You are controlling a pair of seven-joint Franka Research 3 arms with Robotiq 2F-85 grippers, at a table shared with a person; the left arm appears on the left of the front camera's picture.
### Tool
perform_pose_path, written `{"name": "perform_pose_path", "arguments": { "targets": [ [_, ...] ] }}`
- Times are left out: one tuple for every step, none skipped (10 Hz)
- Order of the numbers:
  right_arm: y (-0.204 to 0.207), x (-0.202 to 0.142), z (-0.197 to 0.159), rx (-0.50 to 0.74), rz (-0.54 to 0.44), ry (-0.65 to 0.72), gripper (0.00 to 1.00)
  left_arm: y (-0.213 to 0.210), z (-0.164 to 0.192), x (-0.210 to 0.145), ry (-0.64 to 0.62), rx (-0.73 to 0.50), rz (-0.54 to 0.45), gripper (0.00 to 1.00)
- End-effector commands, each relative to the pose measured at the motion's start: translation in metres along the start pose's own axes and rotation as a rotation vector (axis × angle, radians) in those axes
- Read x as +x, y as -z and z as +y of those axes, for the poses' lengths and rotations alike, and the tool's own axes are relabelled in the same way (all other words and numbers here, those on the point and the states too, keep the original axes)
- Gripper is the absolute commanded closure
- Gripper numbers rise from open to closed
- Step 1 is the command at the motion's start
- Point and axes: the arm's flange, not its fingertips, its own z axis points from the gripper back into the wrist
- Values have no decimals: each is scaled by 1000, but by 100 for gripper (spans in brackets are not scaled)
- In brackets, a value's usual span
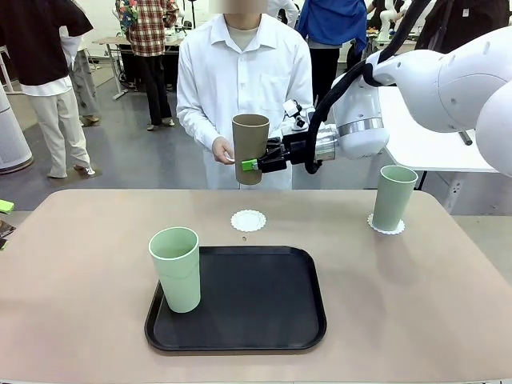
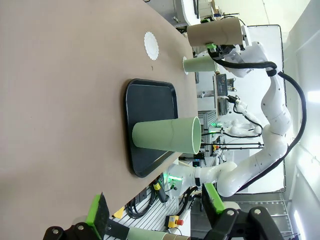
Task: Place coasters on the table and set cups on them.
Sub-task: Take one Reusable plastic cup from the Flat Tray and place it on a coaster set by the human.
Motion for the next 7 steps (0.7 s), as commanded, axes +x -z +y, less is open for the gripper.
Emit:
{"name": "perform_pose_path", "arguments": {
  "targets": [
    [2,-6,-2,35,-5,-28,18,-1,-1,0,0,-12,-8,0],
    [4,-13,-5,73,-4,-65,18,-1,-1,0,0,-12,-8,0],
    [7,-22,-8,112,-16,-84,18,-1,-1,0,0,-12,-8,0],
    [12,-29,-11,160,-27,-106,18,-1,-1,0,0,-12,-8,0],
    [20,-34,-12,215,-4,-134,18,-1,-1,0,0,-12,-8,0],
    [27,-39,-15,245,5,-141,18,-1,-1,0,0,-12,-8,0],
    [33,-45,-17,263,21,-140,18,-1,-1,0,0,-12,-8,0]
  ]
}}
